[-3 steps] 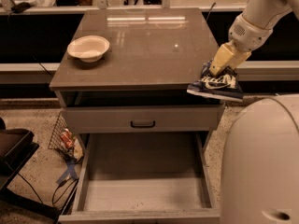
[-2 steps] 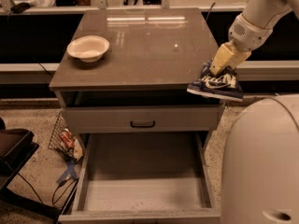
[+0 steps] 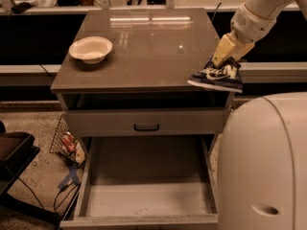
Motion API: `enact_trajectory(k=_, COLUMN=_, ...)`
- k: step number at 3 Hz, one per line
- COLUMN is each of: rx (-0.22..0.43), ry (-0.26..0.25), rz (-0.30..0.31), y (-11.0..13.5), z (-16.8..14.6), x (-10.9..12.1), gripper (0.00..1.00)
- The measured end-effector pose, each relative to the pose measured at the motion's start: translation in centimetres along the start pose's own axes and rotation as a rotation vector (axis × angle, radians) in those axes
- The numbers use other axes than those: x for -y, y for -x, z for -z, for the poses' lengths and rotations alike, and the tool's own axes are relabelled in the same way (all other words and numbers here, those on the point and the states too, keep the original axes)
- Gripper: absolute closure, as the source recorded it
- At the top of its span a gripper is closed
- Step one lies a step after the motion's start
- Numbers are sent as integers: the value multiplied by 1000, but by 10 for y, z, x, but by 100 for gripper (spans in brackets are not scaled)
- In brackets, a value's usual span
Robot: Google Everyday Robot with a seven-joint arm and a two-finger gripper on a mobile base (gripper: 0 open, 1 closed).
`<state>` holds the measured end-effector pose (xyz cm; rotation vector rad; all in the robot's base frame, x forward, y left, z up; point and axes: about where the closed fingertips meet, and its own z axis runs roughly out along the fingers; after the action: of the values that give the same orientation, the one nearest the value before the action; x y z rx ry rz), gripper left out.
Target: Pick blue chip bag from middle drawer and place on counter
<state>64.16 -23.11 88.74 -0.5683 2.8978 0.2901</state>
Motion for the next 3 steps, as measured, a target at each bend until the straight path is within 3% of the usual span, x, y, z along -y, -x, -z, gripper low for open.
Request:
enact_trajectory(k=2, rx=169, ry=-46, rz=17, y=62, z=29, x=19, gripper=100)
enact_trajectory(k=3, rx=293, ry=-25, rz=30, y=103, z=22, x=22, gripper=100)
